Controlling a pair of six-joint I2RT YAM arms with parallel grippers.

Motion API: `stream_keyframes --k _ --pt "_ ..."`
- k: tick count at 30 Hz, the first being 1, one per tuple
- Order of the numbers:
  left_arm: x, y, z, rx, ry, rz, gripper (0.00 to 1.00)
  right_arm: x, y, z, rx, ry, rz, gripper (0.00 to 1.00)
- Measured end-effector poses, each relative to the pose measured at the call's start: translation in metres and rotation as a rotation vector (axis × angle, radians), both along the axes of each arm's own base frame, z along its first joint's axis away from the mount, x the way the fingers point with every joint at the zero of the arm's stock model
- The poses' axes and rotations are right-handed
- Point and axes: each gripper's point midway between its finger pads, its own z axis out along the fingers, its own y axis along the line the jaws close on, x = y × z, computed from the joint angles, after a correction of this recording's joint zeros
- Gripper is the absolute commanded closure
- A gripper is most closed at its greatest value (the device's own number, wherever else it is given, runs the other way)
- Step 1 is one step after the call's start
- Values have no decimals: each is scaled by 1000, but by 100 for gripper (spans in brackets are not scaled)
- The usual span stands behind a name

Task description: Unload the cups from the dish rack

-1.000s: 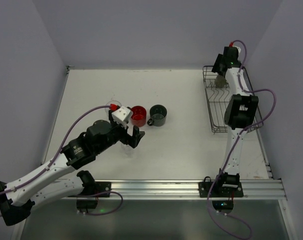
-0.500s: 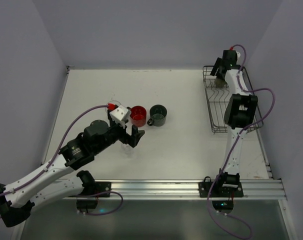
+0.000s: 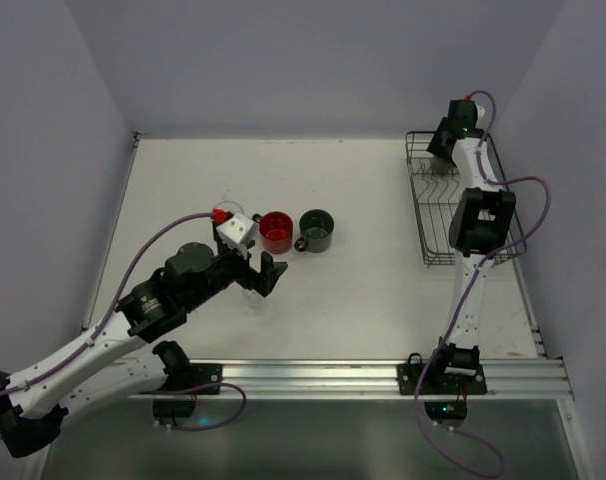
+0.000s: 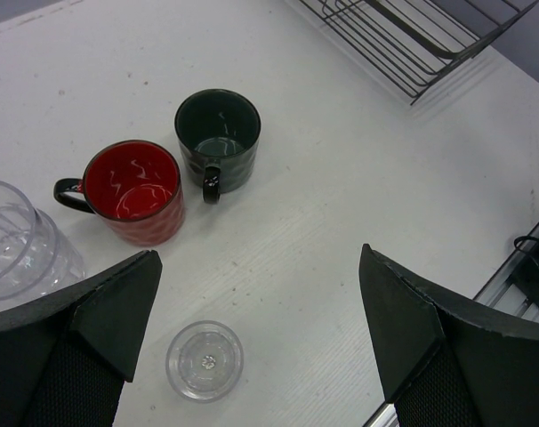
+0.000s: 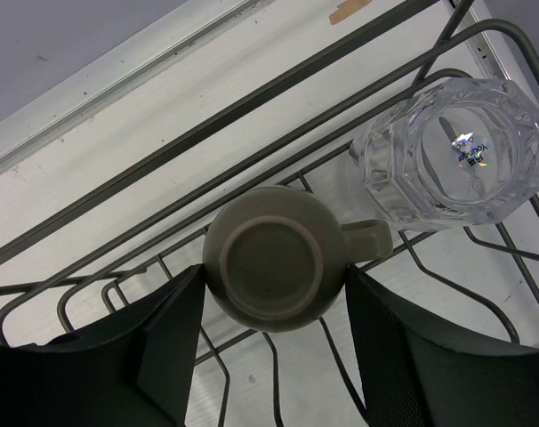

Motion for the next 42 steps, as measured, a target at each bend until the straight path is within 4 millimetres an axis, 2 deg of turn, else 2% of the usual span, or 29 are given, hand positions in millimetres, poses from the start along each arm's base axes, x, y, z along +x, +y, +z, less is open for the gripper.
stream_keyframes --k 5,7,10,13,18,19,21,23,25,28,30,34,38,42 --pt "-1 1 0 -4 -3 0 0 -1 0 0 0 -28 6 67" --pt "-1 1 0 -5 -3 0 0 -11 2 -1 2 -51 14 67" --pt "-1 -1 0 -7 -2 -6 0 -25 8 11 16 -83 35 66" --pt "0 -3 0 -9 1 -13 0 -28 13 41 24 -146 57 66" --pt "0 -8 -1 -25 18 -23 0 -20 20 120 25 -334 95 65" --pt "0 -9 -2 -27 23 -25 0 -20 20 131 23 -360 99 62" --pt "-1 -12 -2 -34 32 -31 0 -21 21 149 20 -400 105 61" --pt "-1 -16 -2 -47 42 -39 0 -21 21 155 15 -412 105 56" --pt "0 -18 -2 -53 50 -41 0 -22 20 152 10 -401 105 52" --pt "0 -20 -2 -63 61 -40 0 -23 18 133 11 -348 103 46" --pt "2 -22 0 -68 57 -40 0 -20 16 115 14 -306 100 40" --pt "5 -26 4 -71 54 -40 0 -13 14 68 28 -199 97 25" --pt "6 -27 4 -71 54 -40 0 -13 12 23 45 -89 91 23" --pt "6 -27 5 -72 53 -40 0 -16 10 -3 57 -22 84 21"
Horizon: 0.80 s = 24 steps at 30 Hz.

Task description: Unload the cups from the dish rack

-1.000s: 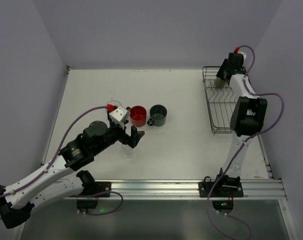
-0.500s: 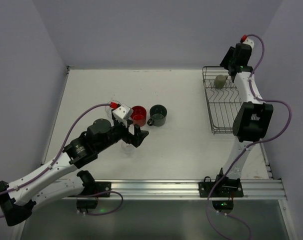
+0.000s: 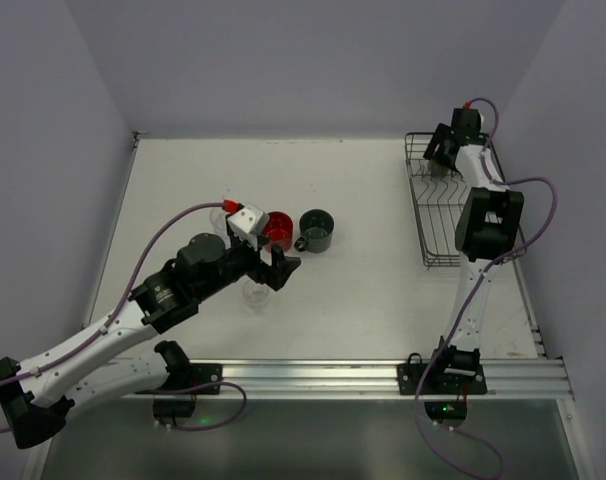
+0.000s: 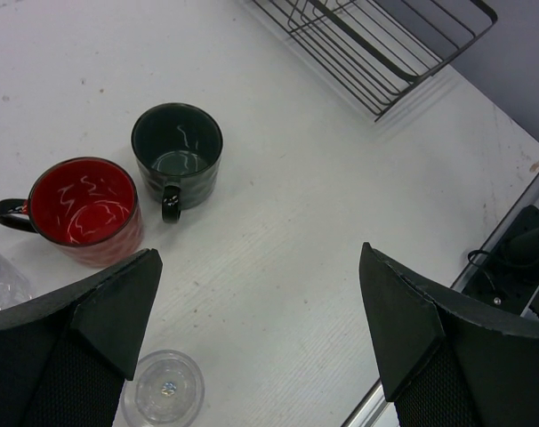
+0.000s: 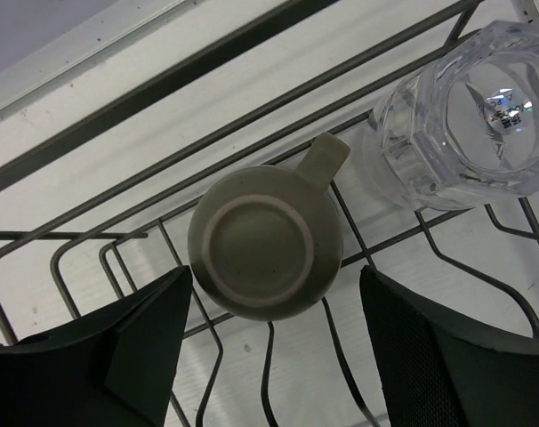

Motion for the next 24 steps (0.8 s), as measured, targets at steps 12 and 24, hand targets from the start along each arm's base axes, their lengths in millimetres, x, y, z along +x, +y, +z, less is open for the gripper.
stream_keyframes --k 12,24 --pt "-3 -3 12 -57 -23 -15 0 2 -6 -13 12 11 -25 52" --pt "-2 -9 2 -56 6 -25 0 1 1 42 -8 -133 21 51"
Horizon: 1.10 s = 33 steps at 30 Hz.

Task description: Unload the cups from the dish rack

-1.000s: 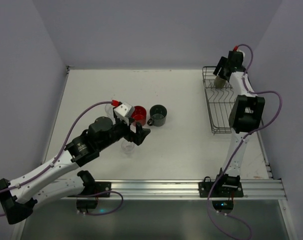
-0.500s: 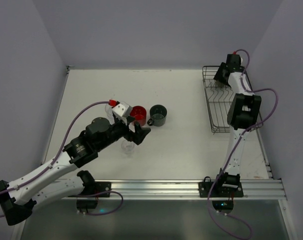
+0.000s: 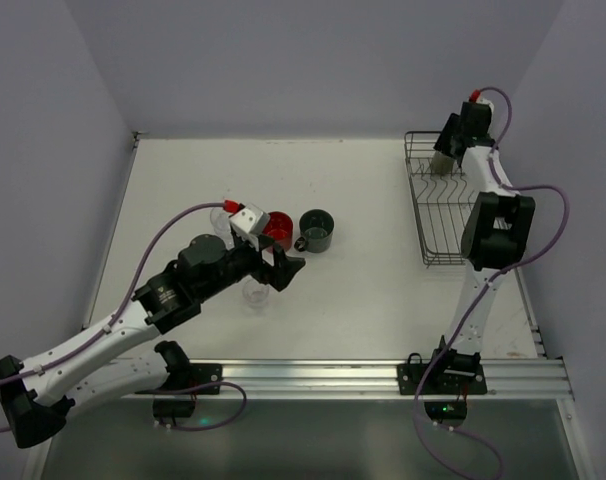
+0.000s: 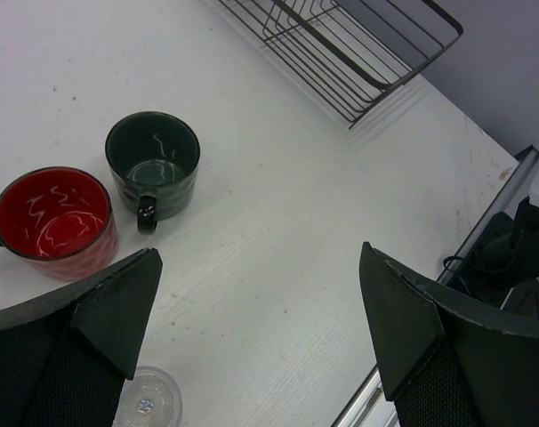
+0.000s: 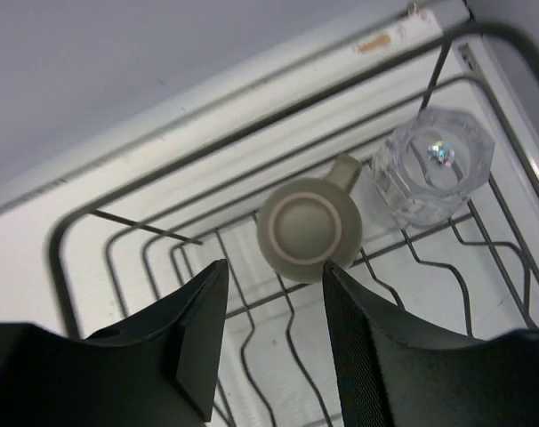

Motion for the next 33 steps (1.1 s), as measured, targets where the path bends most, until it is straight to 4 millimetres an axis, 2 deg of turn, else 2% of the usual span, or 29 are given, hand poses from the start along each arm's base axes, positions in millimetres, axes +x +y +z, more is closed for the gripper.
stream_keyframes --k 4,7,10,11,14,21,24,27,33 --pt "1 -7 -2 -12 16 -11 0 2 6 58 -8 -142 27 50" --pt "1 -12 -5 -17 31 -23 0 -4 9 95 -13 -218 35 43" --pt "1 -16 -8 -23 50 -35 0 -4 9 107 -21 -248 33 34" --pt "1 -17 -8 -23 52 -37 0 -3 8 103 -24 -239 32 29" --pt "1 -18 -6 -33 51 -40 0 4 5 81 -23 -192 26 27" --pt "1 -18 -5 -36 49 -39 0 7 -1 -13 4 10 -4 23" --pt "1 -18 -5 -35 49 -40 0 5 -5 -37 23 71 -24 22" --pt "0 -18 -4 -38 46 -40 0 6 -7 -42 41 84 -42 20" --pt "-1 -17 0 -49 37 -42 0 21 -10 -27 54 62 -69 20"
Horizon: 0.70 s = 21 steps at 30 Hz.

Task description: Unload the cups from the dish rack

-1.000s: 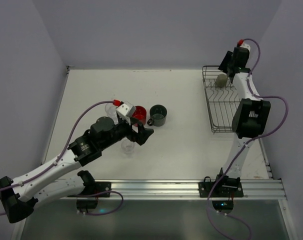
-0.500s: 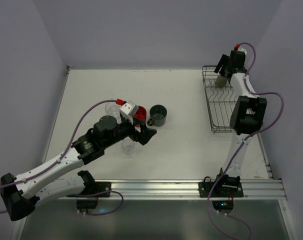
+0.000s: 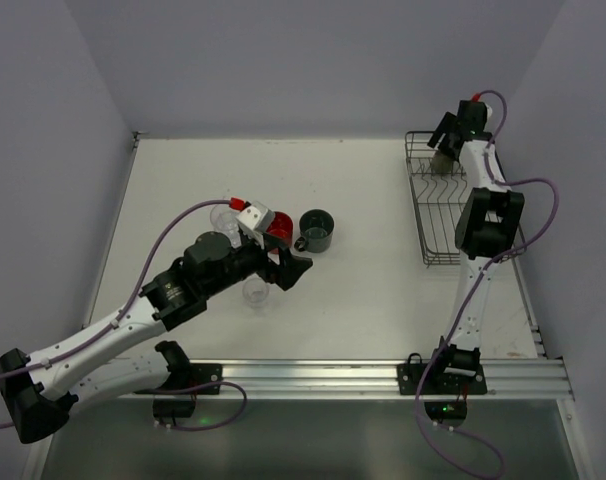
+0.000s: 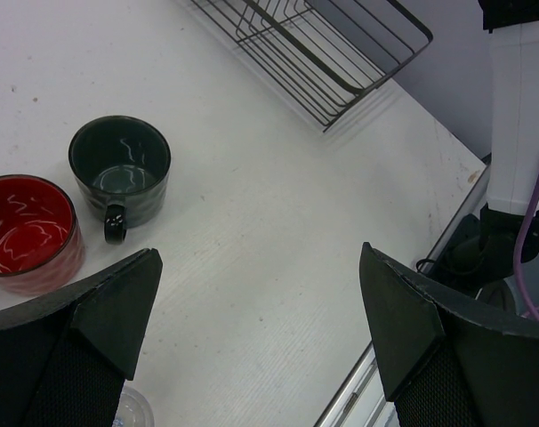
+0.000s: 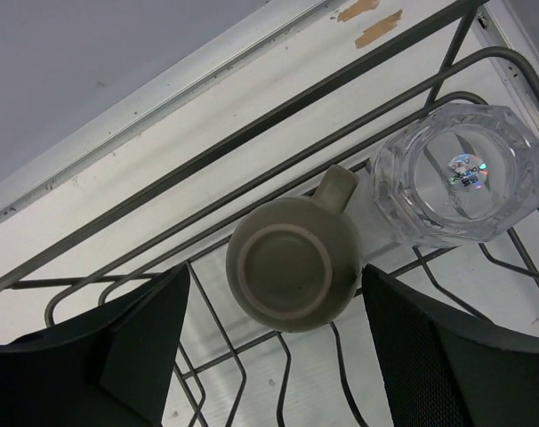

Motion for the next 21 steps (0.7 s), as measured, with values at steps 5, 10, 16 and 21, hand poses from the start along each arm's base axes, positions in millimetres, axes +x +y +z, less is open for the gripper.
stream_keyframes --k 5,10,16,21 --pt "-1 0 0 2 -3 -7 0 0 -7 6 5 4 -30 23" --pt "-2 0 3 -4 -10 -8 0 0 -17 -4 24 25 -57 23" --pt "-3 2 10 -21 -27 -8 0 -1 -19 -8 40 31 -59 23" --pt "-3 2 9 -28 -32 -10 0 0 -17 -10 49 46 -47 9"
